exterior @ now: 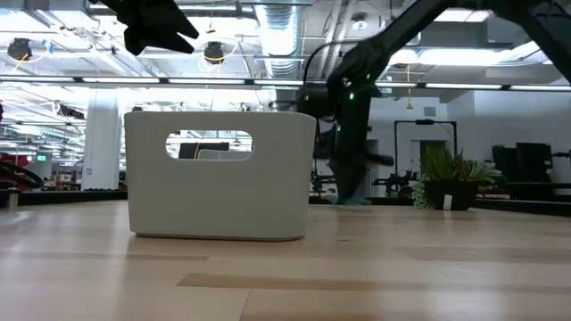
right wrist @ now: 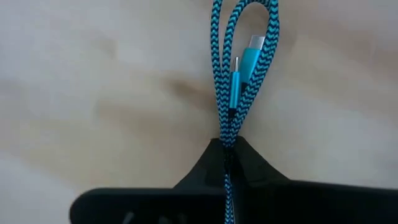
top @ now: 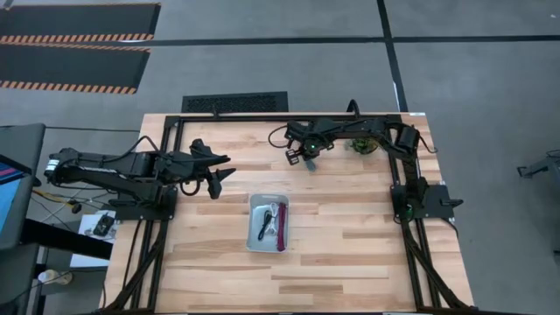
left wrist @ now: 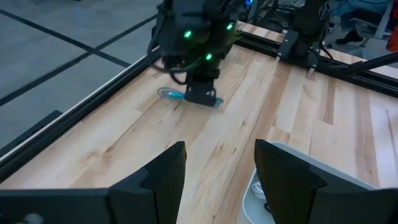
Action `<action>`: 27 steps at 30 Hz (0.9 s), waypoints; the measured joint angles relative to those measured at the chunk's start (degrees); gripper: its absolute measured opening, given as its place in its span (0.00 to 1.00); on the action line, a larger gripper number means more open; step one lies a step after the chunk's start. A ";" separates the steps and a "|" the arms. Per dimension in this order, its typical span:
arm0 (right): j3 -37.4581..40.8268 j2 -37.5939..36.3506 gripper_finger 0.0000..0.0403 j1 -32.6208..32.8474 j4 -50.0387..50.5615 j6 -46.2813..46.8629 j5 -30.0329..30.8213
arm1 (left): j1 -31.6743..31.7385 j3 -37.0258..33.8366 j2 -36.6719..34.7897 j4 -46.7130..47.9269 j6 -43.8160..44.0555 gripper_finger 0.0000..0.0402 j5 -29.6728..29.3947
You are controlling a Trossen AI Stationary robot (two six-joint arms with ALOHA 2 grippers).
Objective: Pick and place USB-C Cables
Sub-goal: Put the blue charger cable into the gray bin
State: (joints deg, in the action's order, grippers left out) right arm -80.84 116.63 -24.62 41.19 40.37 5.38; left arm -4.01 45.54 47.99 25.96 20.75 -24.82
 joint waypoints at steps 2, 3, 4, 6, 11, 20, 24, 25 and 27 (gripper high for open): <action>0.02 -2.01 0.01 0.06 -0.24 -0.41 0.09 | 0.00 0.00 0.00 -0.05 0.00 0.45 0.00; -0.02 -3.13 0.01 0.04 -0.46 -0.78 0.13 | 0.00 0.00 0.00 -0.04 0.00 0.45 0.00; -0.08 -4.26 0.01 0.00 -0.76 -1.29 0.37 | -0.02 0.00 0.00 -0.09 0.00 0.45 0.00; -0.10 -6.55 0.01 0.25 -0.72 -1.86 0.68 | 0.00 0.00 0.00 -0.11 0.02 0.45 0.00; -0.09 -13.03 0.01 1.03 -0.93 -3.11 1.98 | 0.00 0.00 0.00 -0.17 0.02 0.45 0.00; 5.04 -29.72 0.00 5.09 0.36 -5.45 9.79 | 0.00 0.00 0.00 -0.27 0.02 0.45 0.00; 10.17 -40.50 0.00 7.60 0.20 -4.17 12.48 | 0.00 0.00 0.00 -1.29 -0.74 0.45 0.00; 11.59 -43.08 0.00 8.44 -0.15 -3.63 13.00 | 0.00 0.00 0.00 -1.92 -0.87 0.45 -0.01; 14.49 -47.67 0.00 10.50 -0.25 -2.34 14.43 | 0.00 0.02 0.00 -3.21 -1.54 0.45 0.00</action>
State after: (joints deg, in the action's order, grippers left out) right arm -66.35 68.96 -14.12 40.94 38.03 19.82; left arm -4.01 45.56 47.99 22.74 19.21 -24.82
